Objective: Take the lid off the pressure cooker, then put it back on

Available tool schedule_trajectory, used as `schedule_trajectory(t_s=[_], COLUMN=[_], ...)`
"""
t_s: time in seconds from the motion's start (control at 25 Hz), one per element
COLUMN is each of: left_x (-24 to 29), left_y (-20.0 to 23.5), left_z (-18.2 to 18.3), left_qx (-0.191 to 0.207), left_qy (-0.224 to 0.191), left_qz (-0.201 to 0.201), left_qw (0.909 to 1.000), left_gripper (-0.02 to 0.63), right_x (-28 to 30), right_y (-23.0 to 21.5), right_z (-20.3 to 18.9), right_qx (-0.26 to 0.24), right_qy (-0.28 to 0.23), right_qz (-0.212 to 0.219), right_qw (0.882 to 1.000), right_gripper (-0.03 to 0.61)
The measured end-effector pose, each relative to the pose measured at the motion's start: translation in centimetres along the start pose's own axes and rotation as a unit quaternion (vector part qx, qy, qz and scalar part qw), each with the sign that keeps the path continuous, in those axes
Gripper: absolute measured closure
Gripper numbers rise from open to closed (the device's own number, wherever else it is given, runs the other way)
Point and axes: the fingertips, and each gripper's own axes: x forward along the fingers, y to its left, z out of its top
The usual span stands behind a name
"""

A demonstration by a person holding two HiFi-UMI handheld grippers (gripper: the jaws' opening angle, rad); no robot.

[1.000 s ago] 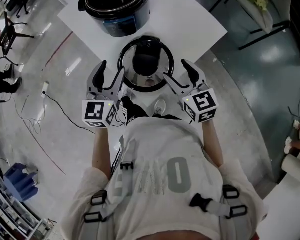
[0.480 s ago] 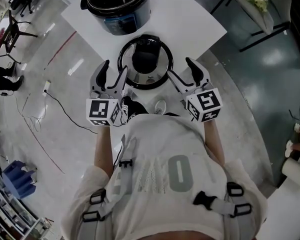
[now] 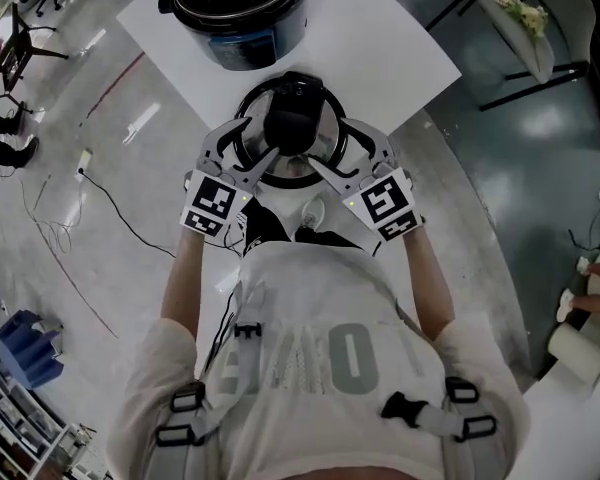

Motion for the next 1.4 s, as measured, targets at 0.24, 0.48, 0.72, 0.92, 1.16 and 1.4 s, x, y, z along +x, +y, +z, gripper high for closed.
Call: schedule_trajectory(t_s=[0.24, 0.48, 0.72, 0.92, 1.16, 1.4], left_x=[2.4, 2.5, 3.7, 4.1, 4.0, 3.7], left_y=[0.2, 0.2, -0.4, -0.4, -0.4, -0.7], left_z=[-1.9, -3.3, -4.1, -3.8, -3.9, -3.6], left_qx=[-0.035, -0.047, -0.016, -0.015, -0.021, -0.031], left_qy=[0.017, 0.042, 0.059, 0.044, 0.047, 0.058], left_qz=[-0.087, -0.150, -0.174, -0.165, -0.165, -0.171], left_qw=[0.9954, 0.9867, 0.9828, 0.9852, 0.9849, 0.9831], left_gripper=[0.362, 0.362, 0.362, 0.367, 0.384, 0.393], right_x=[3.7, 6.0, 6.9, 6.9, 6.9, 6.4], right_y=[0.9, 0.8, 0.4, 0.8, 0.7, 0.8], right_z=[-2.5, -4.4, -4.6, -4.5, -4.5, -4.3], right_qx=[0.024, 0.020, 0.023, 0.020, 0.014, 0.018], right_qy=[0.039, 0.074, 0.076, 0.069, 0.070, 0.073], right_qz=[0.049, 0.074, 0.069, 0.069, 0.072, 0.071], right_qw=[0.998, 0.994, 0.994, 0.995, 0.995, 0.995], right_gripper=[0.267, 0.269, 0.295, 0.328, 0.331, 0.336])
